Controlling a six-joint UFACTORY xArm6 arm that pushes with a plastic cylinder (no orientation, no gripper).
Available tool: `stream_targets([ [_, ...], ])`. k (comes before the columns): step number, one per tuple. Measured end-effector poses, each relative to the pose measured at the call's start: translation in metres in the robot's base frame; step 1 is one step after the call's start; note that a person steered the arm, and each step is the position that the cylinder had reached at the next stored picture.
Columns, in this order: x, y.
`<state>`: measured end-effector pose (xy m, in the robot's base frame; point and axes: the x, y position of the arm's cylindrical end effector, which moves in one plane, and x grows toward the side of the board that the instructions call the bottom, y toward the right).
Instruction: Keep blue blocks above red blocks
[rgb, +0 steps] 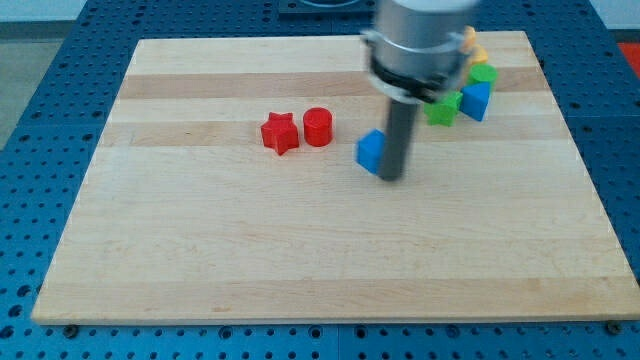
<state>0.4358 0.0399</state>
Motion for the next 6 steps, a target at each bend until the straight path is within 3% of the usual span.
stream_targets([
  [1,-0.026,-0.034],
  [3,-0.032,0.052],
  [4,-0.069,0.035],
  [5,-0.081,-0.023],
  [6,-0.070,-0.044],
])
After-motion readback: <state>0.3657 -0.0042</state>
